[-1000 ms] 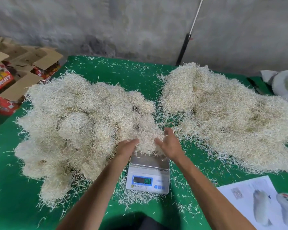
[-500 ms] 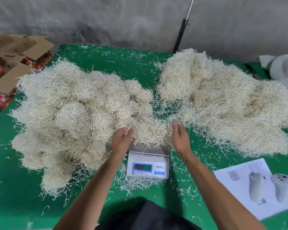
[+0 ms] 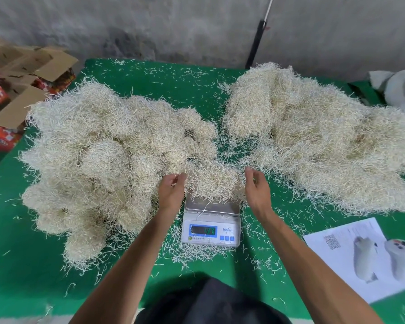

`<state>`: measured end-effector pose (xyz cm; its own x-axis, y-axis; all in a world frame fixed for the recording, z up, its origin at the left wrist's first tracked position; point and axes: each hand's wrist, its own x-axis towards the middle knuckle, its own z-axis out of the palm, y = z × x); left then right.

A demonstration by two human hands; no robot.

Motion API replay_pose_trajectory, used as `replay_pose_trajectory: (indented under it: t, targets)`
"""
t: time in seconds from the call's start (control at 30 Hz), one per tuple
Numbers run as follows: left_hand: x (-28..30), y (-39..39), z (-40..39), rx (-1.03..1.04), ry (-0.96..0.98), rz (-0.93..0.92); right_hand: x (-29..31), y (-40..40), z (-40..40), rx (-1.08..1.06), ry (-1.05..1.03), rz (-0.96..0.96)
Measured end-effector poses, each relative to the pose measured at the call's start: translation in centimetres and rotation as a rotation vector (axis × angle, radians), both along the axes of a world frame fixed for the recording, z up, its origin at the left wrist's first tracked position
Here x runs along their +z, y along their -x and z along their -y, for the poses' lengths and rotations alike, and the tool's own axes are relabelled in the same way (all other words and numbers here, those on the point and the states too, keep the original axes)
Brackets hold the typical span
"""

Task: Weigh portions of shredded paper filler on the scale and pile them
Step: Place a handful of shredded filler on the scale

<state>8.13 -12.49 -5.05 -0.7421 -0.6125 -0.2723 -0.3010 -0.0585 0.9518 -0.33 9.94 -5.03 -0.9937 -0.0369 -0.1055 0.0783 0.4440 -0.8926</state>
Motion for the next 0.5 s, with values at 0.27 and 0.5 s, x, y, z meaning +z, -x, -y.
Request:
replay_pose_trajectory:
  t: [0.27,0.5]
  targets:
    - [-0.4,1.8,0.3,0.035,0.036,0.010,-0.4,0.0,-0.2,-0.058,-0.015,0.008]
    - [0.6,4.6,-2.6,-0.216,0.114,0.065,-0.6,-0.4,2.0,-0.026,0.014,0.098]
